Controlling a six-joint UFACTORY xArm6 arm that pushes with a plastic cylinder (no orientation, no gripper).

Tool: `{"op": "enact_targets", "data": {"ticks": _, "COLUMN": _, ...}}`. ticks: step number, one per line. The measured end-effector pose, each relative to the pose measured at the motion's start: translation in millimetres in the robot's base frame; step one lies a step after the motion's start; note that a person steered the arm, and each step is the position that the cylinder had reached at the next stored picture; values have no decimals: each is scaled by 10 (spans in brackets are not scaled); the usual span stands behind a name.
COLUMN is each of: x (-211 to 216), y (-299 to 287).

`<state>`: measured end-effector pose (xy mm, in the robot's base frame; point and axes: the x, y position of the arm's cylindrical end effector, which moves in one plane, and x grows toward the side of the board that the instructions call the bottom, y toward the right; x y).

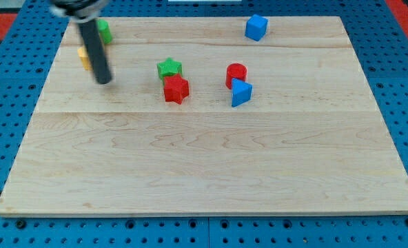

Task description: Push the green circle into the green star

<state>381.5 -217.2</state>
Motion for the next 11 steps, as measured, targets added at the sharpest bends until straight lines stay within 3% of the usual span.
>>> {"op": "enact_targets", "data": {"ticks": 1, "x": -33, "y": -851}}
{"op": "enact_targets", "data": {"ticks": 2, "x": -637, "y": -844}}
{"op": "enact_targets", "data": {"ticks": 3, "x": -1325, "y": -501}}
{"op": "enact_targets", "data": {"ticks": 4, "x": -1407, "y": 282}}
{"op": "enact_targets", "data": {"ticks": 6, "x": -1880, "y": 128}}
{"op": "enact_targets", "data": {"ticks": 7, "x": -1725, "y": 803}}
{"op": "enact_targets", "data": {"ticks": 9, "x": -729, "y": 1890}}
{"op": "enact_targets", "data": {"ticks": 10, "x": -669, "y": 2284}}
{"op": "enact_targets", "data": {"ticks": 11, "x": -698, "y": 3279}}
